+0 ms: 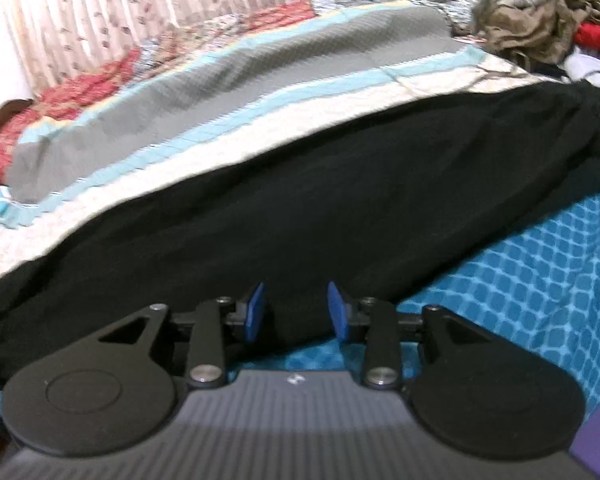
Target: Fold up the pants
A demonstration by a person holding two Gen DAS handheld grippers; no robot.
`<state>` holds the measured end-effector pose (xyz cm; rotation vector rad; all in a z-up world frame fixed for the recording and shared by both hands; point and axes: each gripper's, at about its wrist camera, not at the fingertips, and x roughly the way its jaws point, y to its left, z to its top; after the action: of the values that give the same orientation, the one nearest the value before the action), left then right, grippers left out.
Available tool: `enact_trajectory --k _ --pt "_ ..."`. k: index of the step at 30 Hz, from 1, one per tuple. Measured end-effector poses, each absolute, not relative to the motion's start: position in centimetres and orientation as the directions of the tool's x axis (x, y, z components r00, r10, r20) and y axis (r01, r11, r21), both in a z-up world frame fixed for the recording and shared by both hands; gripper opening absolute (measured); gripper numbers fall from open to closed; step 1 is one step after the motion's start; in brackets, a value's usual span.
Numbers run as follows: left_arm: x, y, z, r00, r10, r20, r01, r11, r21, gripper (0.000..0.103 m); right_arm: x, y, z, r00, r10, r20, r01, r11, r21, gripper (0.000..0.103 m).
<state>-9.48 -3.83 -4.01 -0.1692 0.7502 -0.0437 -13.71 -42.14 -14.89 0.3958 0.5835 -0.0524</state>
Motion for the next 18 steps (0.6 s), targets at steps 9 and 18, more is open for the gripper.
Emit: enact_trajectory --k 9,18 --pt "-5.0 7.5 -5.9 0.684 -0.201 -0.702 -0.139 0.908 -0.396 0.1 -10.7 -31.8 -13.6 0.788 0.235 -0.569 -0.148 0.97 0.195 0.043" --pt "-1.2 5.3 -9.5 0.619 -0.289 -0.73 -0.081 0.901 -0.426 0.033 -9.1 -29.3 -16.0 0.71 0.215 -0.67 -0.136 0.976 0.17 0.044"
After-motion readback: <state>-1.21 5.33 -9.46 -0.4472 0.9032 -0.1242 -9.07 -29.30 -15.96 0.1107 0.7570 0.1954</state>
